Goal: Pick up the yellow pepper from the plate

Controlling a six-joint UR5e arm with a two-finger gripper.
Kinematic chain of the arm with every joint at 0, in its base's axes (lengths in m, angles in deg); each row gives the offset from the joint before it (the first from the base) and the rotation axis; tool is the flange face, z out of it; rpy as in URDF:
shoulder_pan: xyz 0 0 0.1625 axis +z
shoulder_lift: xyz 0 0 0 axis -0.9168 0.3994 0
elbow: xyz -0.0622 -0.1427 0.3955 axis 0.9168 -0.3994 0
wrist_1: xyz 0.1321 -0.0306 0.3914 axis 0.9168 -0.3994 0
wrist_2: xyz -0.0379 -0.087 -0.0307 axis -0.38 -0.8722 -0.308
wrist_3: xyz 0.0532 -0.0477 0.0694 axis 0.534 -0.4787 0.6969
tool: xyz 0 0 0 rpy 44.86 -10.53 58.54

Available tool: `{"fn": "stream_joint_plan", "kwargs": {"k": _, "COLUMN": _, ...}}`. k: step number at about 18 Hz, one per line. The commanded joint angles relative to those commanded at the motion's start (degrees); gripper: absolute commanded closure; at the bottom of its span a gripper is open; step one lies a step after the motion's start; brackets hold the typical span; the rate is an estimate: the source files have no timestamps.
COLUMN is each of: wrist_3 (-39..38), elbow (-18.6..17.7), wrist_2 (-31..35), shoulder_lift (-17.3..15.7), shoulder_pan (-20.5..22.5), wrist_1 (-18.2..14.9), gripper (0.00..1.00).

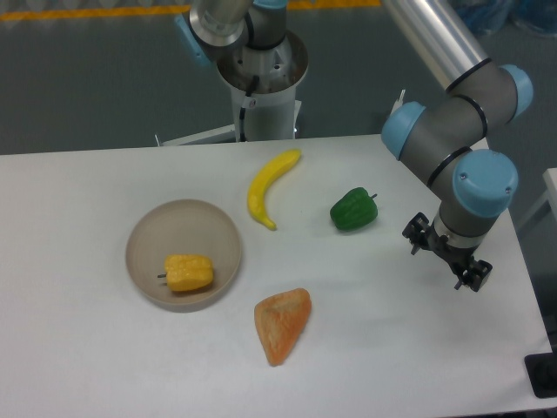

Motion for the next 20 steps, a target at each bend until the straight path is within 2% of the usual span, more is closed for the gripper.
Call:
{"fn": "stream_joint_plan", "kwargs": {"k": 6, "wrist_3": -1.05, "elbow": -0.09, "wrist_2": 0.00, "shoulder_lift": -0.26, "shoulder_pan": -0.44, "wrist_1": -0.26, "gripper": 0.00}}
{"fn": "stream_joint_plan", "kwargs": {"k": 9, "wrist_3": -3.16, "elbow": -1.84, "wrist_2": -1.31, "shoulder_lift": -2.36, "shoulder_pan": -2.63, "wrist_1": -2.80, "gripper": 0.00}}
{"fn": "stream_joint_plan", "kwargs": {"k": 12, "wrist_3": -6.92, "elbow": -5.61, "wrist_2": -1.67, "shoulder_lift": -5.53, "shoulder_pan": -8.32, "wrist_1": -3.52, "gripper": 0.00}}
{"fn": "stream_joint_plan", "kwargs": {"k": 14, "wrist_3": -9.30, "elbow": -6.50, "wrist_2": -3.07, "shoulder_lift": -5.97, "shoulder_pan": -11.76, "wrist_1": -3.51, "gripper": 0.00}}
{"fn": "stream_joint_plan", "kwargs": {"k": 17, "wrist_3": -14.57, "elbow": -7.47, "wrist_2": -3.69, "shoulder_lift": -6.06, "shoulder_pan": -19.57, "wrist_1": -3.16, "gripper": 0.00}}
{"fn": "stream_joint_plan", "kwargs": {"k": 20, "wrist_3": -17.22, "elbow": -8.44, "wrist_2": -4.74, "shoulder_lift": -6.06, "shoulder_pan": -24.42, "wrist_1": -2.20, "gripper": 0.00}}
